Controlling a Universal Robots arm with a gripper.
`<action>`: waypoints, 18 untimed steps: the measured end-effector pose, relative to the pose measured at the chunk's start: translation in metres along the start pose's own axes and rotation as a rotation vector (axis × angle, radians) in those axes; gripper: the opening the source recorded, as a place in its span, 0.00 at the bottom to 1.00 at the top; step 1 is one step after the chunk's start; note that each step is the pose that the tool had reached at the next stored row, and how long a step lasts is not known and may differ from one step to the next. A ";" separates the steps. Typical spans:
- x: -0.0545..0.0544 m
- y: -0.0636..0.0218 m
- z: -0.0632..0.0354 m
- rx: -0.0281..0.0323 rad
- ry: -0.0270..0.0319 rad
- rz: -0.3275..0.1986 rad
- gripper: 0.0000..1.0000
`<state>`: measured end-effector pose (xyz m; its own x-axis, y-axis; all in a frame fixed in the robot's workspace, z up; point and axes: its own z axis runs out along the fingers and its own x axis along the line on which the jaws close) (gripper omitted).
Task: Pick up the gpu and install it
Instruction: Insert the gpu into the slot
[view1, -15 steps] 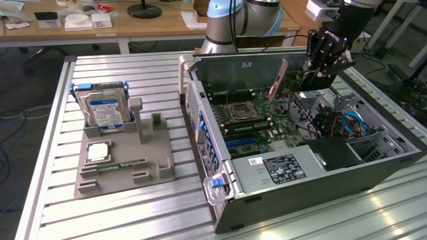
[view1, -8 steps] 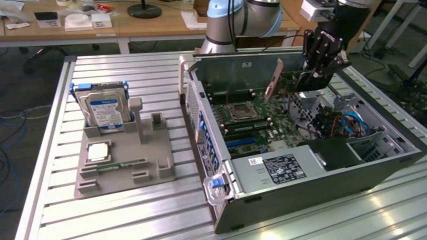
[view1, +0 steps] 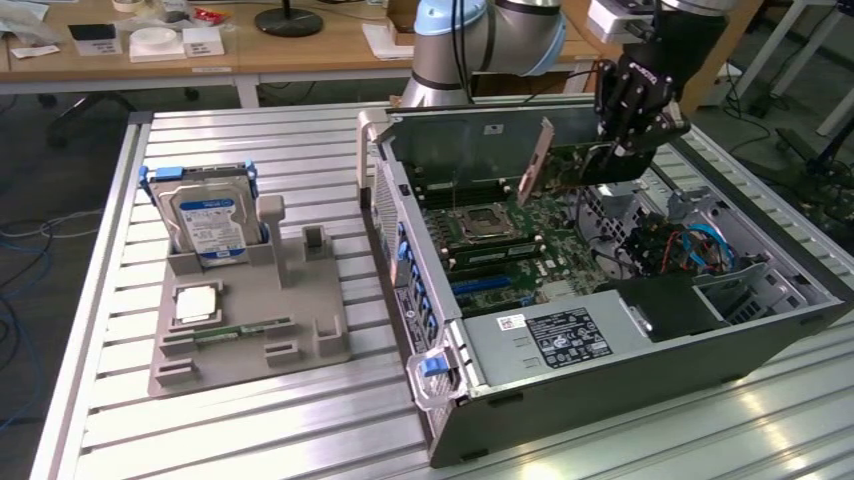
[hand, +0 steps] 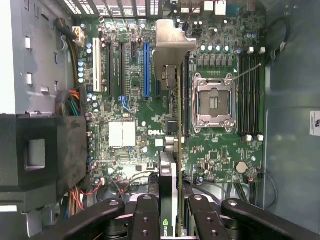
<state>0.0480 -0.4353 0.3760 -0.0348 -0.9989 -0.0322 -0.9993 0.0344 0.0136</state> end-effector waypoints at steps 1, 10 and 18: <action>0.000 0.0004 0.0000 0.0000 0.0000 0.000 0.27; 0.000 0.0004 0.0000 -0.0001 0.0000 0.000 0.27; 0.000 0.0102 0.0002 0.0014 0.0000 0.000 0.27</action>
<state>0.0378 -0.4353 0.3760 -0.0347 -0.9989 -0.0323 -0.9993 0.0343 0.0123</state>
